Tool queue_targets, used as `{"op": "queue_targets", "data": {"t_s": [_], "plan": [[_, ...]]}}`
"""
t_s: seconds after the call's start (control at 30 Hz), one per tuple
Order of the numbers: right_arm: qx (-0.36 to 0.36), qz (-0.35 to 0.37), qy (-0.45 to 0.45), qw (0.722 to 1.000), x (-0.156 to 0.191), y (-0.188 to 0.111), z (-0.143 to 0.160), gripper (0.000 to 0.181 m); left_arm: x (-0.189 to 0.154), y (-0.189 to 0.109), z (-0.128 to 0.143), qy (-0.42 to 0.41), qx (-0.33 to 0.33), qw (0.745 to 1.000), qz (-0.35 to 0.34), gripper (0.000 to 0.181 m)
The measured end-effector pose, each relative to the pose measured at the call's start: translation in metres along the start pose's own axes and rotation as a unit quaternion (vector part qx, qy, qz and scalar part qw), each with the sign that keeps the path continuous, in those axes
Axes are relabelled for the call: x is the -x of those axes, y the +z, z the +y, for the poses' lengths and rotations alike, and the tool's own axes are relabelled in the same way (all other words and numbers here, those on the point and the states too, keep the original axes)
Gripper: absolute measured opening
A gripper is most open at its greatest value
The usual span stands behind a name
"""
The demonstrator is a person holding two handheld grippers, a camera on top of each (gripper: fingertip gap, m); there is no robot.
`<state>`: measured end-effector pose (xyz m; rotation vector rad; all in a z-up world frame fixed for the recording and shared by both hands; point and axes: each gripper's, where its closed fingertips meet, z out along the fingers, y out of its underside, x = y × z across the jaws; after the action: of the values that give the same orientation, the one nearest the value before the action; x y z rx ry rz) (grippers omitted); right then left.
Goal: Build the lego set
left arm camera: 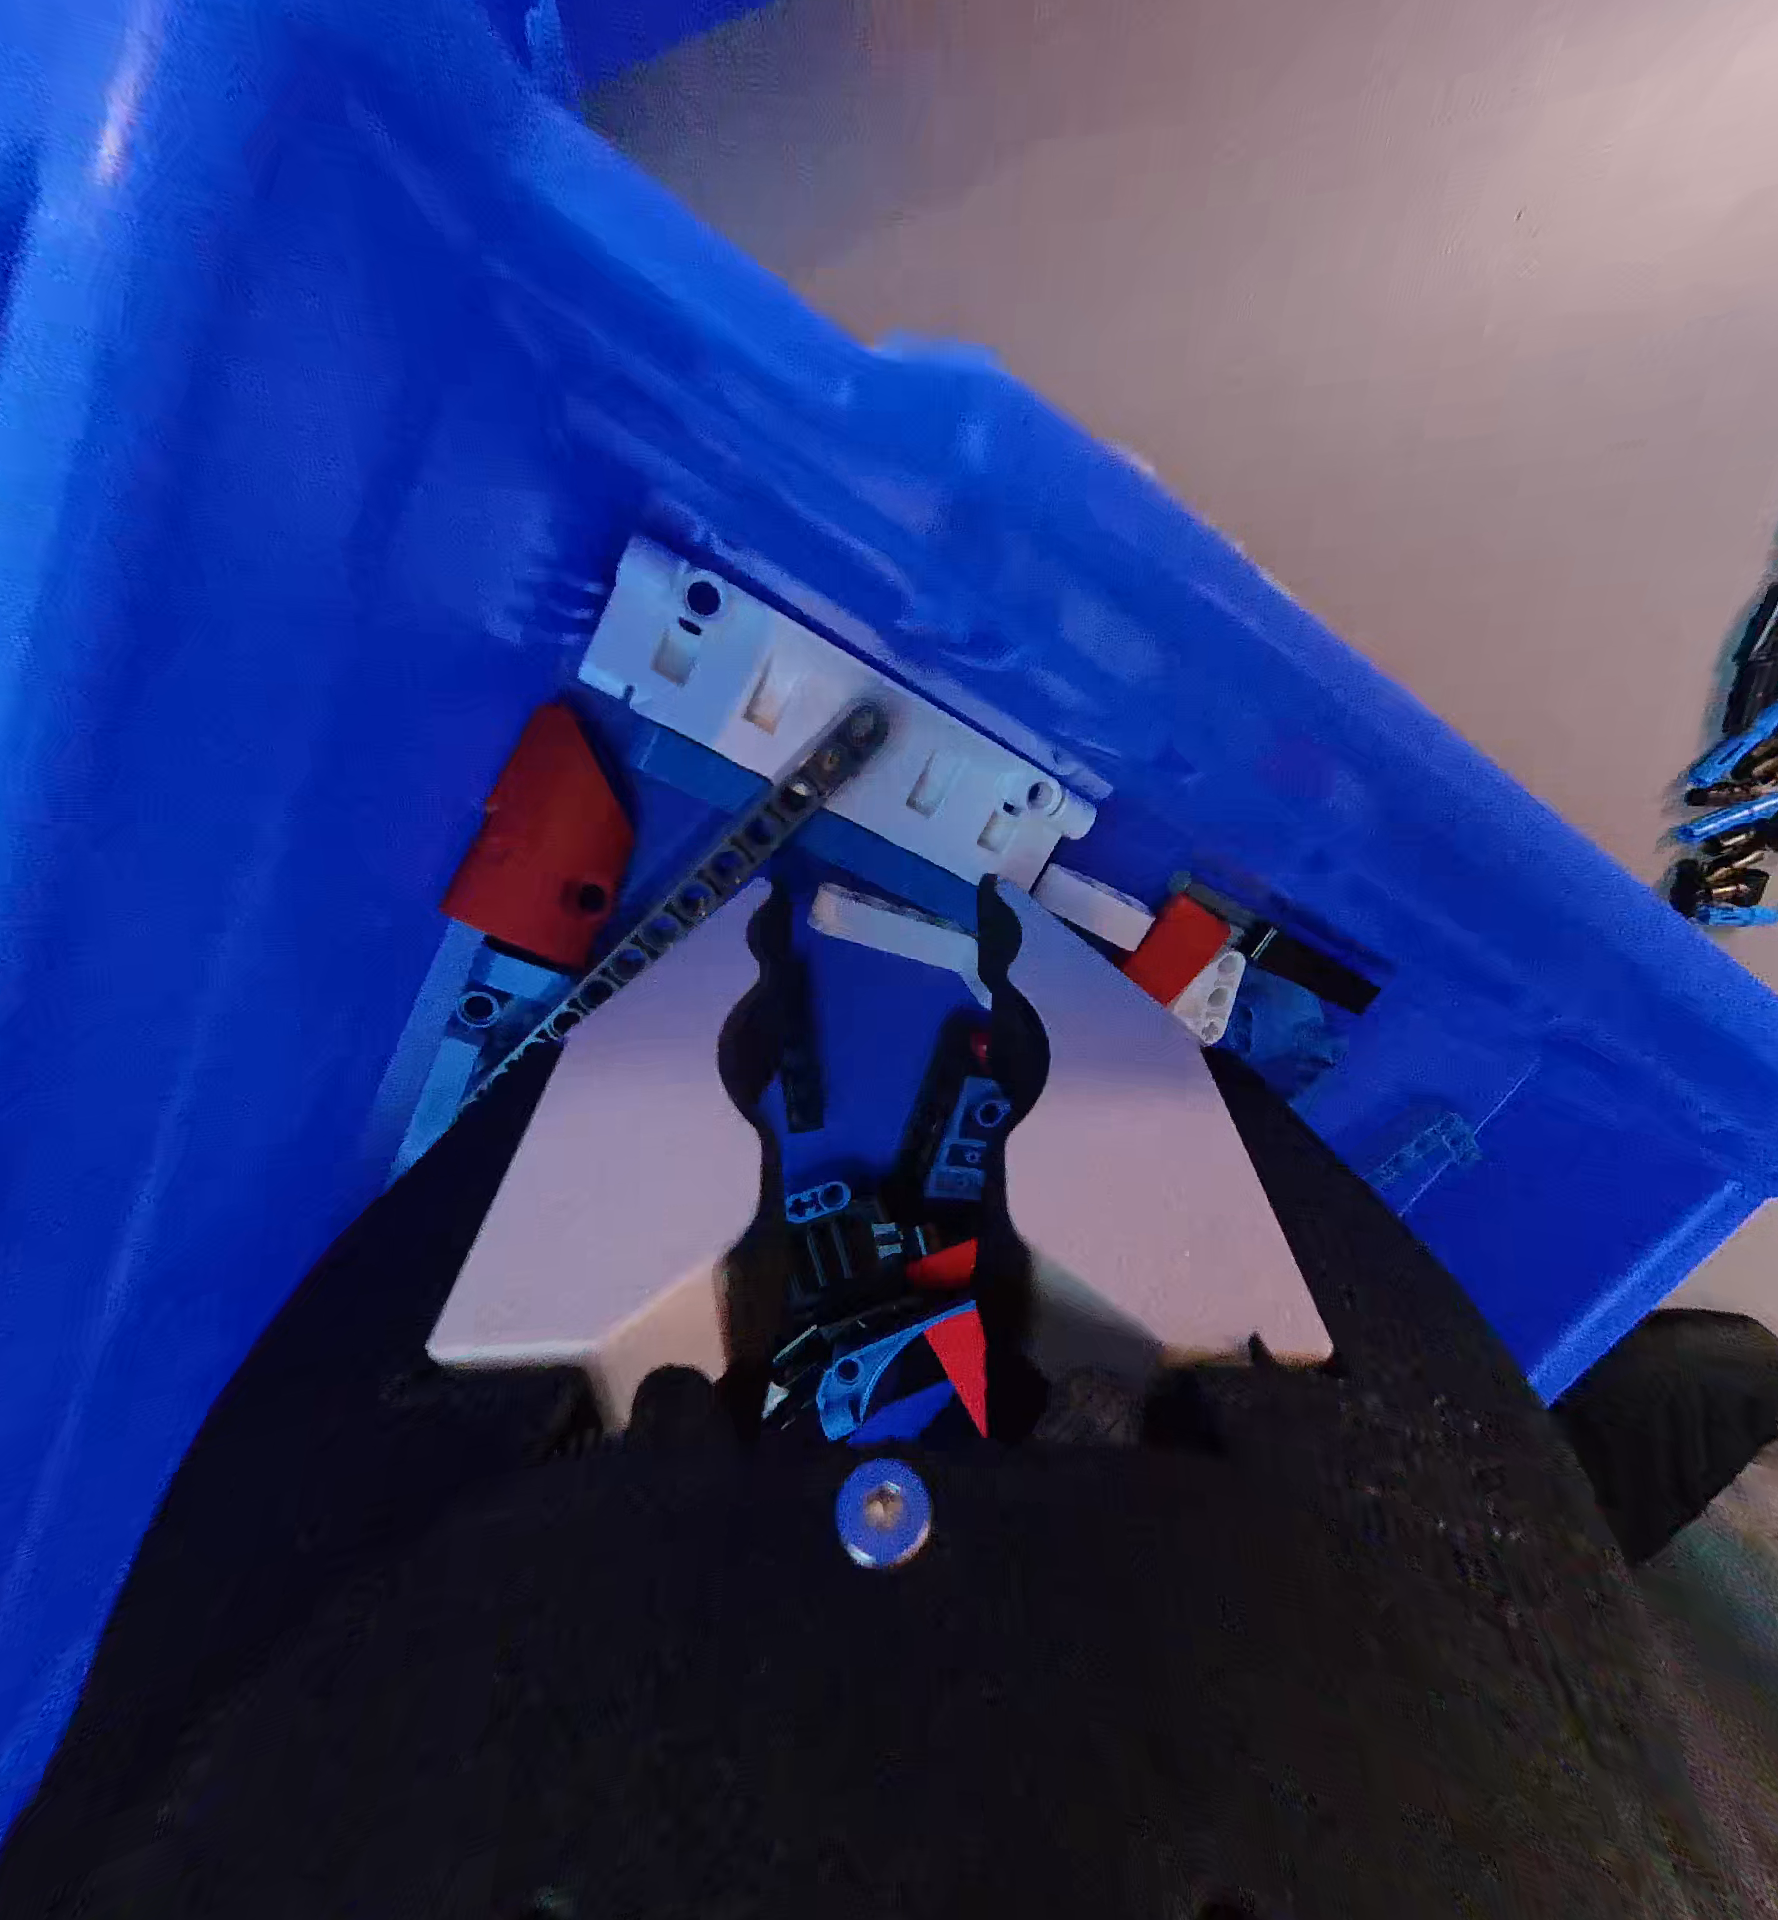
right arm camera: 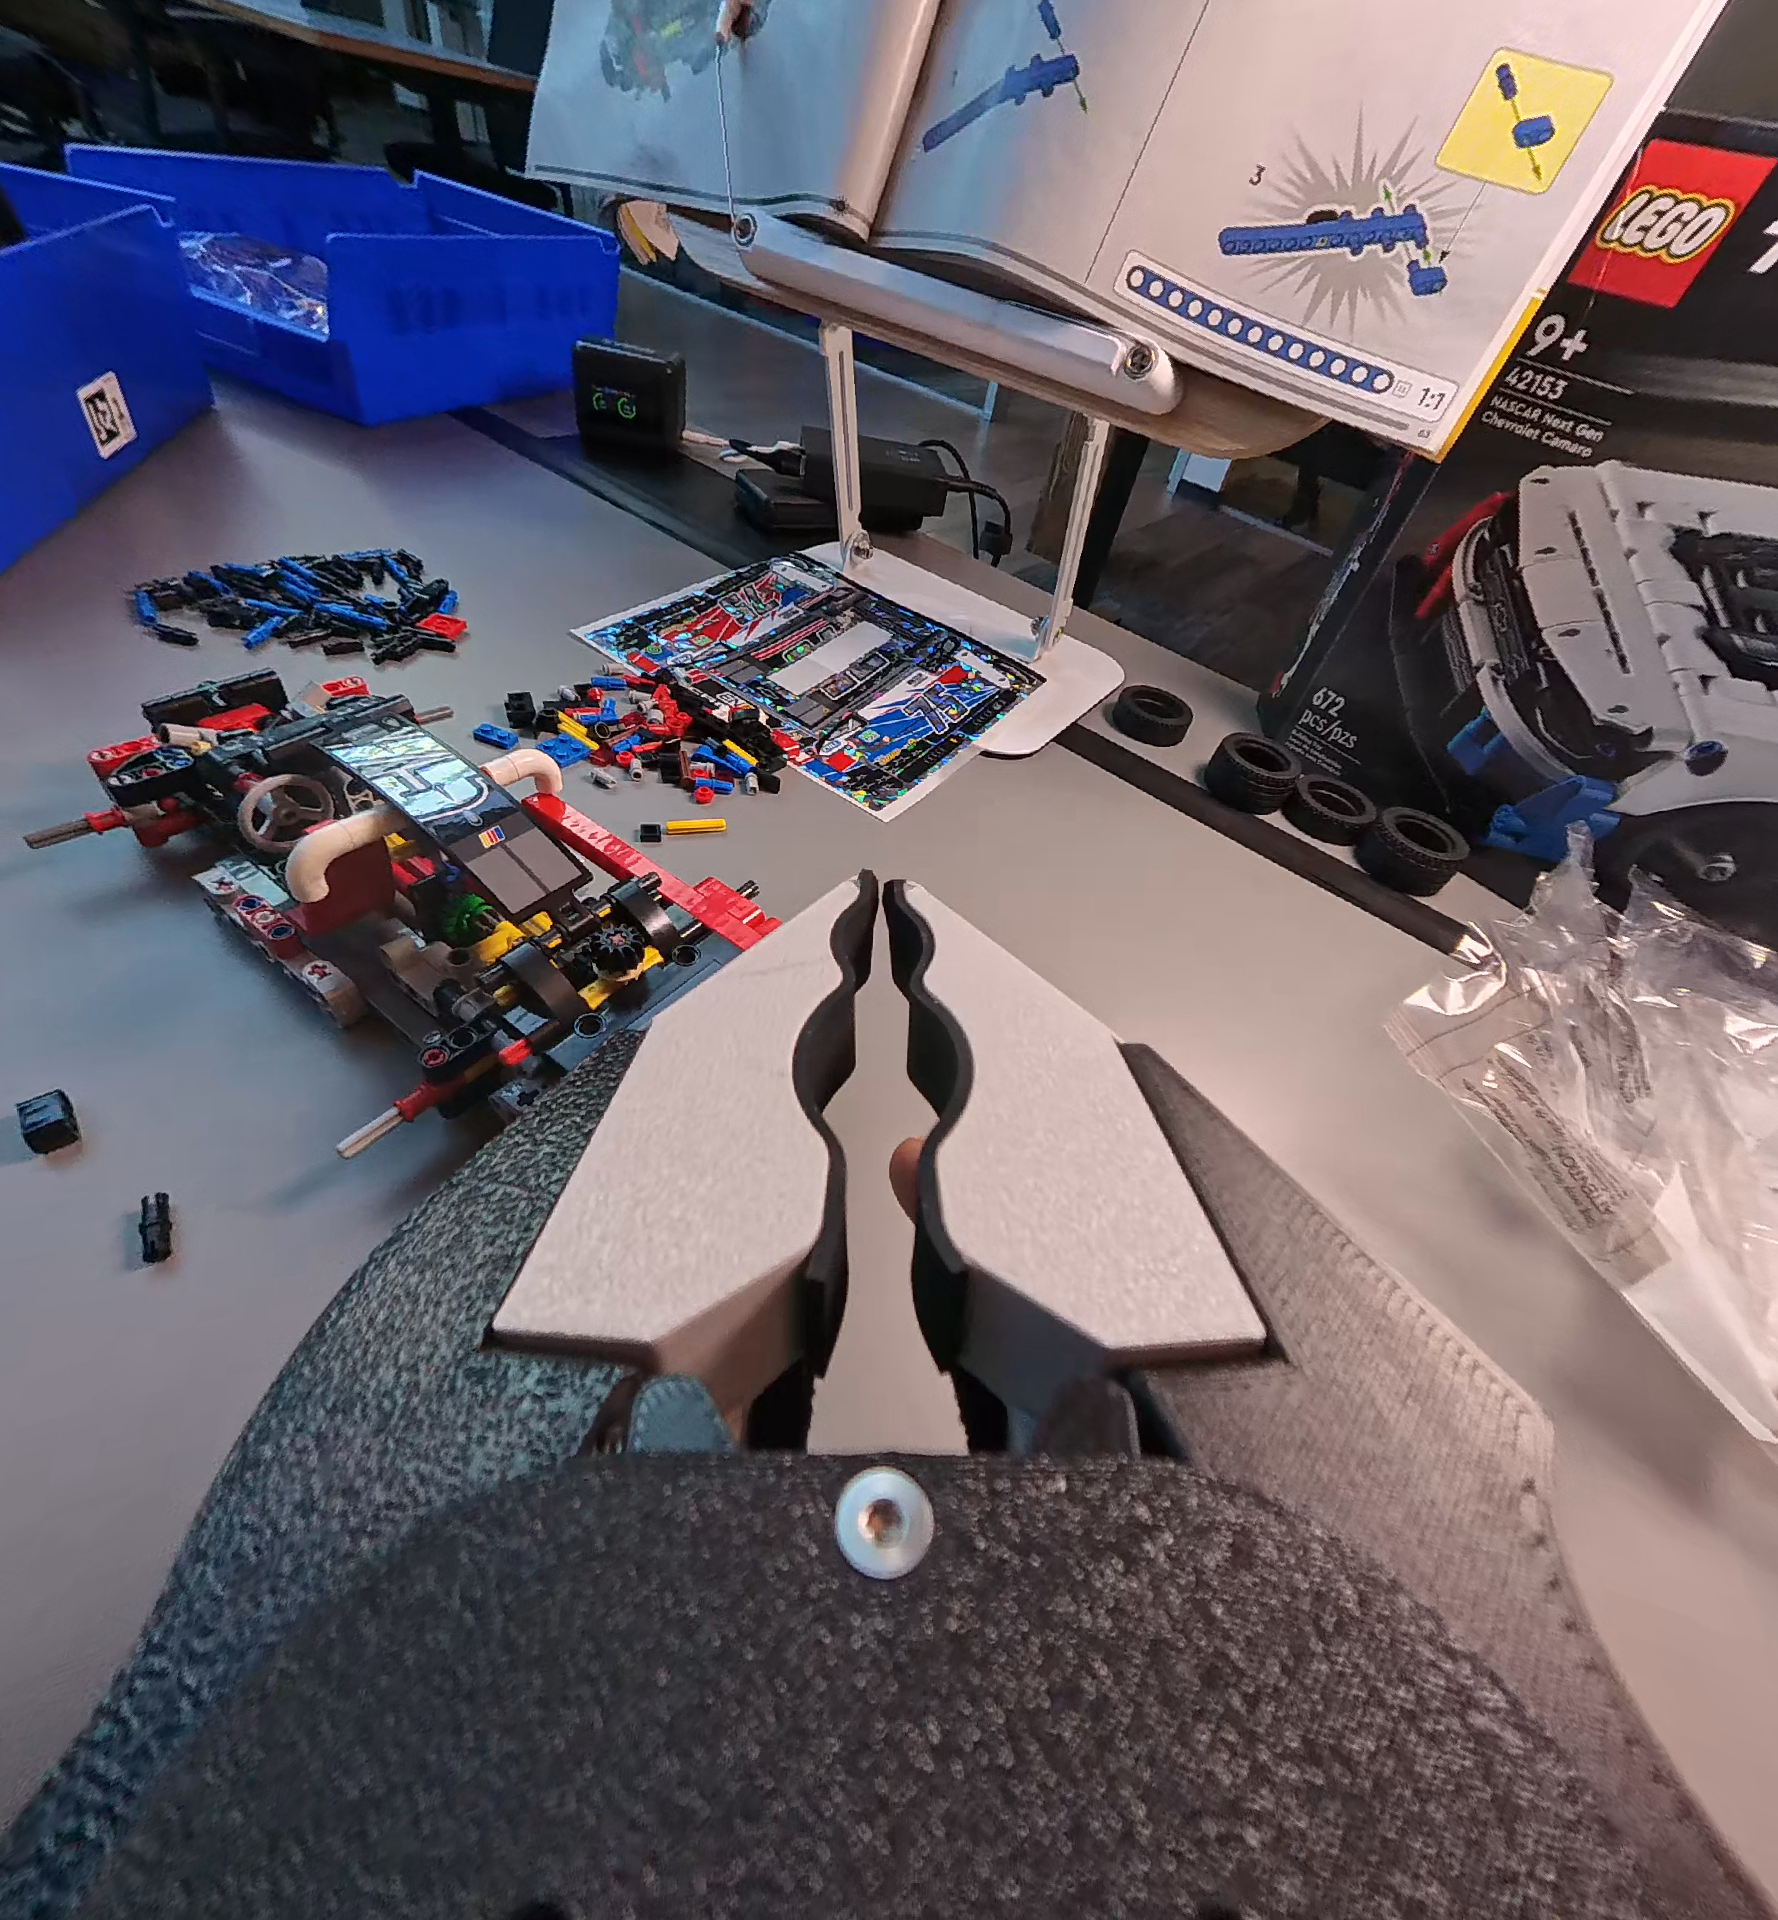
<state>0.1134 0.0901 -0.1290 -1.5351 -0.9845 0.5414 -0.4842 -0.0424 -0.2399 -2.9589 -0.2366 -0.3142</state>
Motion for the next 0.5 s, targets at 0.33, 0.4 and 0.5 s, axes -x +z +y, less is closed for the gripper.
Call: {"op": "queue_targets", "data": {"t_s": [0.33,0.4,0.5], "plan": [[0.005,0.003,-0.008,1.0,0.001,-0.003,0.001,0.0,0.008,0.0,0.024,0.043,0.053,0.996,-0.052,0.003],[0.005,0.005,-0.011,1.0,0.0,-0.005,0.001,0.0,0.012,-0.002,0.035,0.064,0.076,0.993,-0.067,0.0],[0.004,0.006,-0.004,1.0,-0.001,-0.006,0.002,0.0,0.005,-0.003,0.039,0.064,0.075,0.994,-0.048,0.01]]}}
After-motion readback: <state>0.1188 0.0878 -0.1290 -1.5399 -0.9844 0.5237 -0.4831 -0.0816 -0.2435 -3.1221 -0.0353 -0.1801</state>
